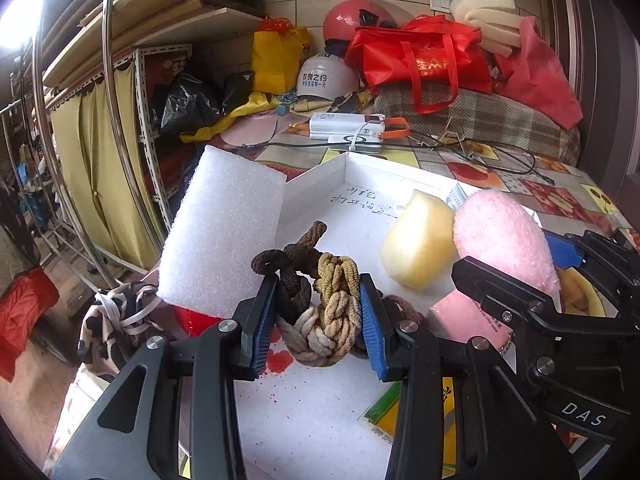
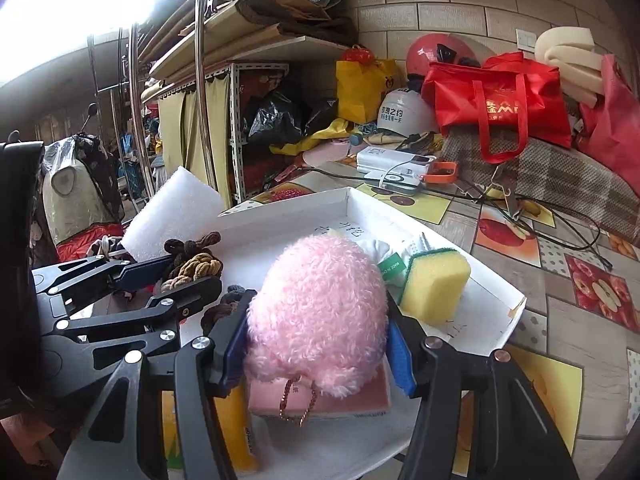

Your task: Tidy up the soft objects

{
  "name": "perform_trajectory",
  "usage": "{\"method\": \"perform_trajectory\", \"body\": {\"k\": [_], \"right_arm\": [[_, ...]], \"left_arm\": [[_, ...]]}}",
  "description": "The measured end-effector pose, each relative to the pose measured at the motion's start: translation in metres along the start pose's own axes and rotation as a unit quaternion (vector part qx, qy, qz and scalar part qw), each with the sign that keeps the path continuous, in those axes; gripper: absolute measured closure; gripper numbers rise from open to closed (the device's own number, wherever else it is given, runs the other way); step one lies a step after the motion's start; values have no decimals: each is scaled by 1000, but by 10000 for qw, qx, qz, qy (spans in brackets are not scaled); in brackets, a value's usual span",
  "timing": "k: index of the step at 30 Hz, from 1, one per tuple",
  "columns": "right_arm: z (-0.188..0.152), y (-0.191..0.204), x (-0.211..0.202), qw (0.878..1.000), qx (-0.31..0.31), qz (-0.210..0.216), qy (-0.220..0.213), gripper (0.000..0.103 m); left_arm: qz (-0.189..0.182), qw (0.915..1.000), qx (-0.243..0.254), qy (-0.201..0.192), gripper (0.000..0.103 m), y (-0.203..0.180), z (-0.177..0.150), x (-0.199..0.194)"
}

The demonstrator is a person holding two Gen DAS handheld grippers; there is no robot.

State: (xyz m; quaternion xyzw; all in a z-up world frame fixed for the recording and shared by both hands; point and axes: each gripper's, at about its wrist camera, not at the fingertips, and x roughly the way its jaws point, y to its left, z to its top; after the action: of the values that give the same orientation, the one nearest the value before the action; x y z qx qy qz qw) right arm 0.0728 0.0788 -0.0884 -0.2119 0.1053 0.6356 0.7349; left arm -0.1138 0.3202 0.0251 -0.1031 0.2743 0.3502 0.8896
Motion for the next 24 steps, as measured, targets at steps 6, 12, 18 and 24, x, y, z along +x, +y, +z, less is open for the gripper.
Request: {"method": "perform_trajectory", "body": {"k": [6,12,18,24], "right_arm": [[0,-17,-7,9986,481,-3,-215,16],[1,-12,-13,9984,349,-144,-416,0],[-2,-7,-35,9936,219,-402,-1031,0],[-6,-13,-44,9906,356,-744,-1088,0]], "left_arm": [[494,9982,-214,-245,10,7,-2,-9],[568,9968,-346,-446,6,12,-3,-17],[669,9939,-219,-847,6,5,-5,-32],[678,9902,-133,-1213,0,-1,-9,-45]]}}
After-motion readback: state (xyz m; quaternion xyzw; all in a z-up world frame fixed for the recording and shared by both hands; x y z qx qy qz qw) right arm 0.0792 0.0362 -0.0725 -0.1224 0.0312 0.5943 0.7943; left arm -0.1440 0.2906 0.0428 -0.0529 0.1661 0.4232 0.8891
